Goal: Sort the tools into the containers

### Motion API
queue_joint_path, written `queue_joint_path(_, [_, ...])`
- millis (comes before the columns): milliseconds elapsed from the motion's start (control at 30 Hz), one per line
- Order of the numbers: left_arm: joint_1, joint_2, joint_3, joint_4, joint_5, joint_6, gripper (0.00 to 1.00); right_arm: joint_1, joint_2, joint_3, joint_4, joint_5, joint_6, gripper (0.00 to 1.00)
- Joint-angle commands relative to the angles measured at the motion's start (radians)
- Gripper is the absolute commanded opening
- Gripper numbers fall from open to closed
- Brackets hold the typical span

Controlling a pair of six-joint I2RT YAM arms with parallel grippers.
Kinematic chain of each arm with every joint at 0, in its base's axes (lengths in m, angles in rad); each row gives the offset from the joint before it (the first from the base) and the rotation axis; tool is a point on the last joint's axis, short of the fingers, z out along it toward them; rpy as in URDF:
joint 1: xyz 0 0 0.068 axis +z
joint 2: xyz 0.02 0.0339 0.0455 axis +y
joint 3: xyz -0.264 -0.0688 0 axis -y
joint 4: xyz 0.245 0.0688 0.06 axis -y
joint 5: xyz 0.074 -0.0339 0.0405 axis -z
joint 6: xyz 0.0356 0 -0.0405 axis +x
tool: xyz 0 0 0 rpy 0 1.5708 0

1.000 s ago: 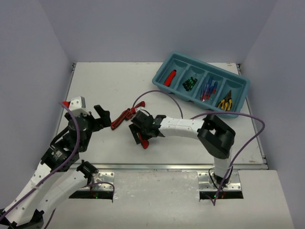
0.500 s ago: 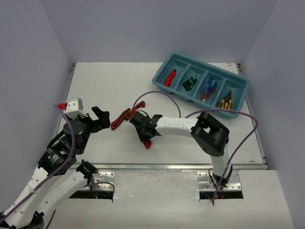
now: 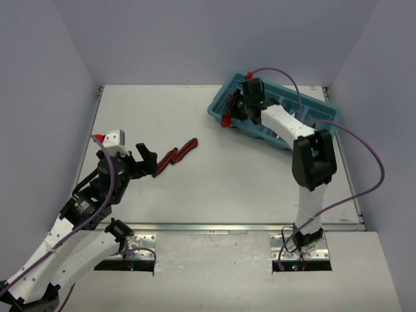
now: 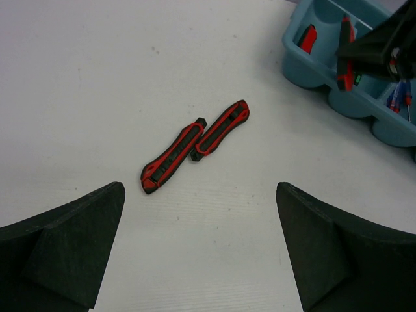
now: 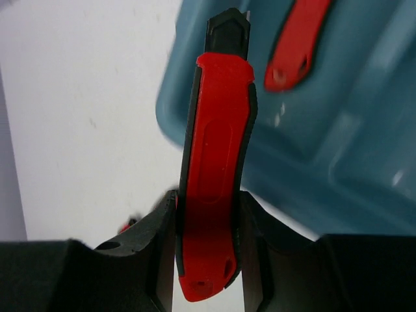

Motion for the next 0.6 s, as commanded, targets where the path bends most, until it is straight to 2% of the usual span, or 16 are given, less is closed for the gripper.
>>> queue_joint_path(0, [0.009, 0.047, 0.003, 0.045, 0.03, 0.018, 1.0, -0.044, 0.204, 0.345, -0.031, 0.013, 0.025, 0.0])
queue_joint_path(67, [0.009, 0.064, 0.007, 0.039, 0.032, 0.013, 1.0, -0.055, 0.337, 0.485, -0.096, 0.028, 0.041, 0.02])
queue_joint_path(133, [0.009, 0.067, 0.009, 0.04, 0.034, 0.013, 1.0, -0.066, 0.379, 0.563, -0.102, 0.051, 0.052, 0.01])
queue_joint_path(200, [0.009, 0.061, 0.007, 0.042, 0.04, 0.015, 1.0, -0.074, 0.372, 0.538, -0.087, 0.123, 0.067, 0.03])
queue_joint_path(267, [0.009, 0.06, 0.005, 0.046, 0.045, 0.017, 1.0, -0.076, 0.361, 0.516, -0.036, 0.14, 0.058, 0.09])
queue_joint_path(300, [0.009, 0.063, 0.004, 0.048, 0.047, 0.018, 1.0, -0.077, 0.362, 0.519, -0.015, 0.141, 0.047, 0.16])
queue_joint_path(400, [0.009, 0.078, 0.004, 0.052, 0.063, 0.026, 1.0, -0.077, 0.403, 0.639, -0.079, 0.157, 0.016, 0.61])
queue_joint_path(500, [0.013, 0.132, 0.008, 0.057, 0.066, 0.035, 1.0, -0.078, 0.377, 0.682, -0.078, 0.127, -0.063, 0.93])
queue_joint_path(533, [0.015, 0.157, 0.009, 0.059, 0.057, 0.037, 1.0, -0.076, 0.347, 0.666, -0.072, 0.108, -0.079, 0.99])
queue_joint_path(567, [0.019, 0.192, 0.012, 0.057, 0.043, 0.037, 1.0, -0.073, 0.31, 0.638, -0.065, 0.086, -0.096, 0.99])
